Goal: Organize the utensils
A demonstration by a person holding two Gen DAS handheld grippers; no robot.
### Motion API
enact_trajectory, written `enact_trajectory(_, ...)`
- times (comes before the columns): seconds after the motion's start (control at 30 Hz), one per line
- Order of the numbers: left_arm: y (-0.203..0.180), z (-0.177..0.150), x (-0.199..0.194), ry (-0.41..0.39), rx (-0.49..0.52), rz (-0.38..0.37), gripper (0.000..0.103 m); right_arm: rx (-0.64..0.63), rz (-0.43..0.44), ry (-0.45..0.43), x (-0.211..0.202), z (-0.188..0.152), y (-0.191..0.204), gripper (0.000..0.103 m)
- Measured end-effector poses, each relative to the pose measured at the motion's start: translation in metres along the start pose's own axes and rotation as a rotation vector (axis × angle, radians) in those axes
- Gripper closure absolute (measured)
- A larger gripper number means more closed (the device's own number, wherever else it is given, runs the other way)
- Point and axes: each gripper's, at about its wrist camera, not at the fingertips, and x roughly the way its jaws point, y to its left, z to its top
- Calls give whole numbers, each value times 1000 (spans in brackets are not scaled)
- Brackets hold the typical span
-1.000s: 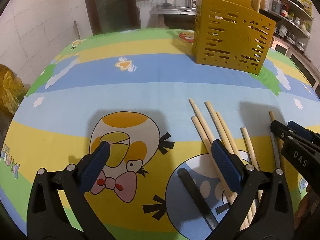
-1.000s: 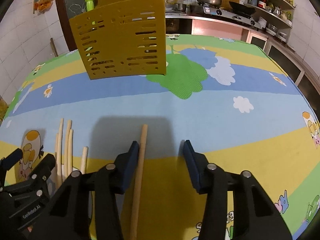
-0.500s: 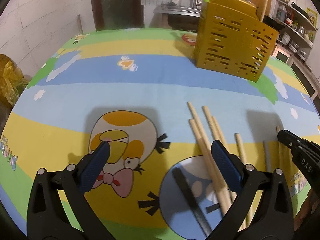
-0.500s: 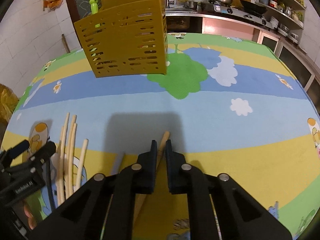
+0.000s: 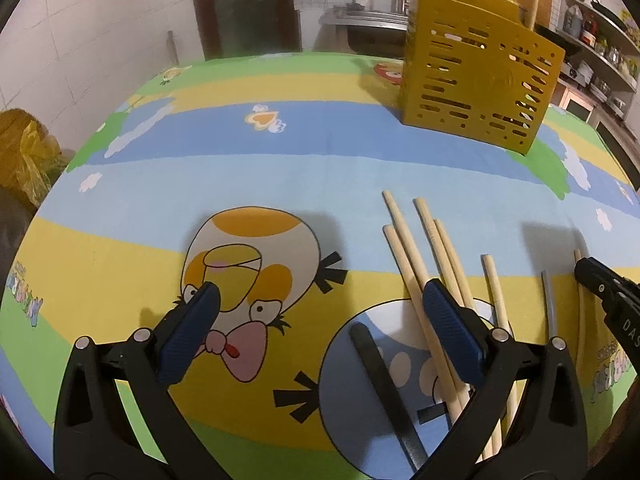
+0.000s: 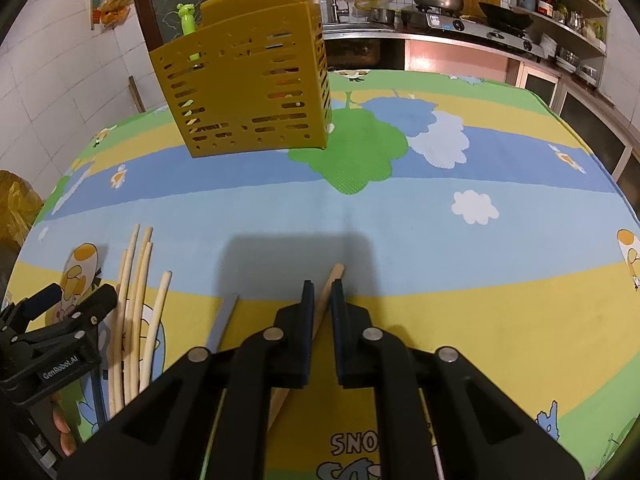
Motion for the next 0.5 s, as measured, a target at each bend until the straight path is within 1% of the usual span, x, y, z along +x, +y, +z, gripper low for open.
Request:
enact_trajectory(0.07, -5, 2, 0, 2, 11, 16, 5, 7, 5, -1, 0, 0, -1, 94)
enact_trajectory(0.13, -7, 4, 0, 8, 12, 6, 7, 22, 16, 0, 0, 0, -3, 94)
enact_trajectory(0.2, -9, 5, -1, 18, 19, -15, 13, 24, 16, 2, 1, 1, -4, 94)
enact_trajectory(0.27, -14, 7, -2, 27, 36, -33, 22, 26, 13, 3, 1, 0, -3, 94)
enact_trajectory(0.33, -18, 7, -4, 39, 57, -53, 28, 28, 9, 4, 0, 0, -3, 94)
enact_trajectory(0.37, -19, 7, -3, 51, 61, -59, 29, 29, 9, 4, 0, 0, -3, 94)
enact_trajectory(0.5, -11, 2, -5, 35, 26, -75, 28, 33, 7, 4, -1, -1, -4, 94)
